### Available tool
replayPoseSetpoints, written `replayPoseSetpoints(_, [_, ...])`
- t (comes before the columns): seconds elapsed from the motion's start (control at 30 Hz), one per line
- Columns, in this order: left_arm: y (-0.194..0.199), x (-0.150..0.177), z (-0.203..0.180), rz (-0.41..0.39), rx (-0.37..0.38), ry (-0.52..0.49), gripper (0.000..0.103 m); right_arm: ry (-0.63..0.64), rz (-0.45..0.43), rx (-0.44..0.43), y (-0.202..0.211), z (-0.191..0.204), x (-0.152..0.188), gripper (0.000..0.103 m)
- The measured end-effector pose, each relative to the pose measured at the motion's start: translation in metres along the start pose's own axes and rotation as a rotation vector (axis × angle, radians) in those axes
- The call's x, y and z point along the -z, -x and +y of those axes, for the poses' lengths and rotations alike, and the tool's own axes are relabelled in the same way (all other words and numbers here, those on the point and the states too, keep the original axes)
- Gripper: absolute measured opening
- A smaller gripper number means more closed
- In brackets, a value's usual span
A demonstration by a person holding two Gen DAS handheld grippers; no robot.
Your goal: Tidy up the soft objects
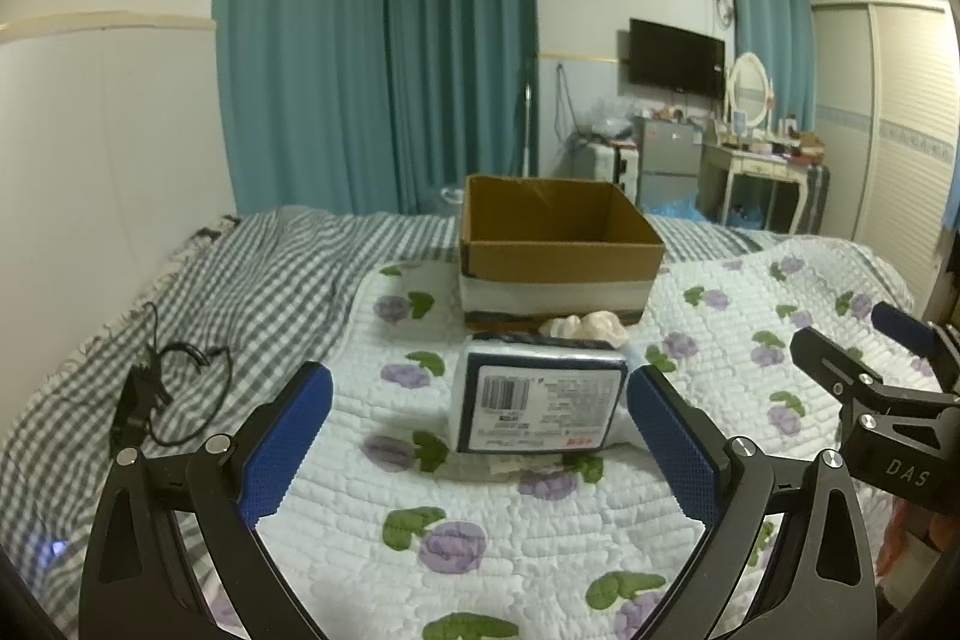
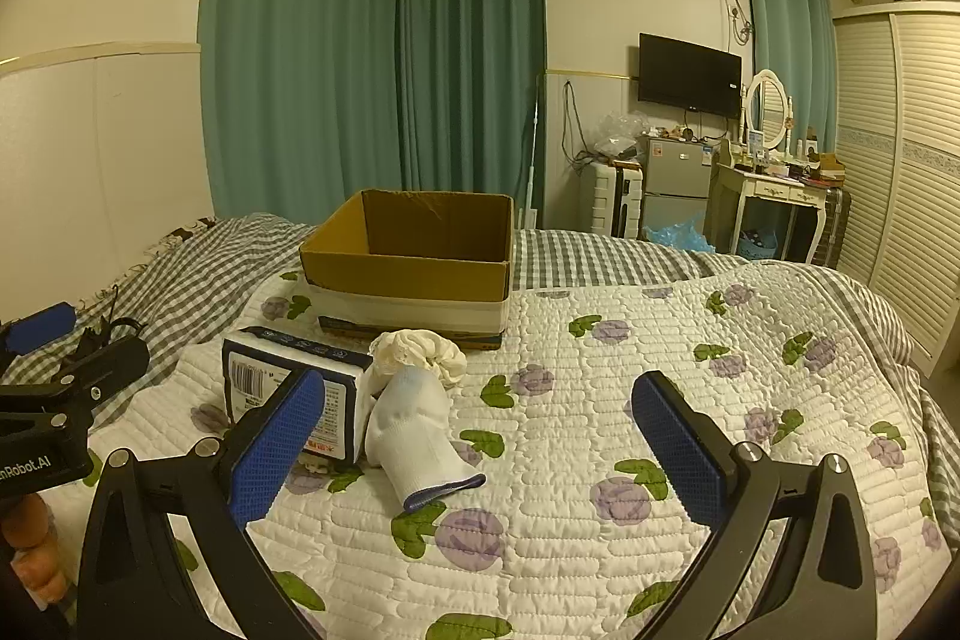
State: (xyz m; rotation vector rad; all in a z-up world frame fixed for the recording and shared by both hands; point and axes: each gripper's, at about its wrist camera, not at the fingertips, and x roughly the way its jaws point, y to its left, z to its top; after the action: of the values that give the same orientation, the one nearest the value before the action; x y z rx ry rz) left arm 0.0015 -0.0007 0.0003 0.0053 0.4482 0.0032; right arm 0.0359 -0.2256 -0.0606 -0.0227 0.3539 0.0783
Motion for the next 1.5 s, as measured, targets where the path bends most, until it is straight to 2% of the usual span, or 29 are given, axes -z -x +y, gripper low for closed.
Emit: replayPoseSetpoints(1.5, [-0.001, 0.011, -0.005, 0.011, -0.005, -0.011, 0.1, 0.012, 0.007, -0.002, 0.001, 0.002, 0.002, 0.103])
